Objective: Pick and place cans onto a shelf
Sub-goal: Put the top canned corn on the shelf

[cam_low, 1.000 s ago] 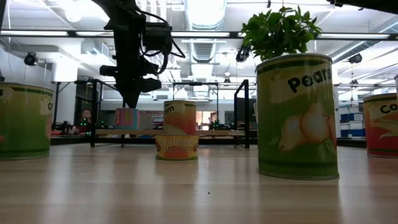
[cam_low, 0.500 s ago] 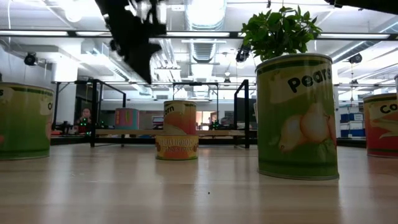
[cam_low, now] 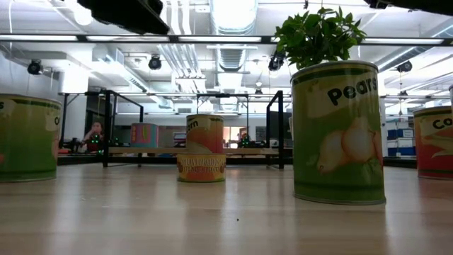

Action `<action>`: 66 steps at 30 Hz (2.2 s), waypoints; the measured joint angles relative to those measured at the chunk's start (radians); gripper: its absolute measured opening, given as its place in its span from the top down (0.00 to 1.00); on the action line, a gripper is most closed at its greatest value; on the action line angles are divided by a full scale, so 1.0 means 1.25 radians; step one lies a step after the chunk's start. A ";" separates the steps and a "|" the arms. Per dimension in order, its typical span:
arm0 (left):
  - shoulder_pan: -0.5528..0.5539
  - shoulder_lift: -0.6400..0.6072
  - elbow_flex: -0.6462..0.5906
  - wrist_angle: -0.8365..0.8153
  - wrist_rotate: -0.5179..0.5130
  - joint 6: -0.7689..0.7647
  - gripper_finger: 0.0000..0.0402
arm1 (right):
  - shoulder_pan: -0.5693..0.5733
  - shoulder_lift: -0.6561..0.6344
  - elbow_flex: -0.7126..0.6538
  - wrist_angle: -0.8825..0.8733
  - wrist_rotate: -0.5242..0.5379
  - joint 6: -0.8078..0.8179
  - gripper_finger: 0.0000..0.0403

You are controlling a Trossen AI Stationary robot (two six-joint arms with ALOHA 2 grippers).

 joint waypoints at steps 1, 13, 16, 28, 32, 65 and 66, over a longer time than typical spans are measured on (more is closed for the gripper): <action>0.005 -0.028 -0.035 0.042 0.017 0.017 1.00 | 0.000 0.006 0.002 -0.001 0.000 0.010 0.96; 0.058 -0.345 -0.202 0.137 0.019 0.092 1.00 | 0.002 0.183 0.115 -0.110 0.000 0.194 0.96; 0.063 -0.405 -0.204 0.139 0.016 0.133 1.00 | 0.003 0.230 0.149 -0.182 -0.004 0.220 0.96; 0.065 -0.549 -0.320 0.164 0.015 0.198 1.00 | 0.042 0.305 0.309 -0.494 -0.003 0.394 0.96; 0.065 -0.595 -0.350 0.178 0.015 0.209 1.00 | 0.061 0.330 0.350 -0.585 0.001 0.463 0.96; 0.065 -0.671 -0.360 0.161 0.015 0.275 1.00 | 0.171 0.770 0.835 -1.186 -0.032 0.743 0.96; 0.065 -0.671 -0.360 0.161 0.015 0.275 1.00 | 0.173 0.773 0.839 -1.186 -0.043 0.740 0.96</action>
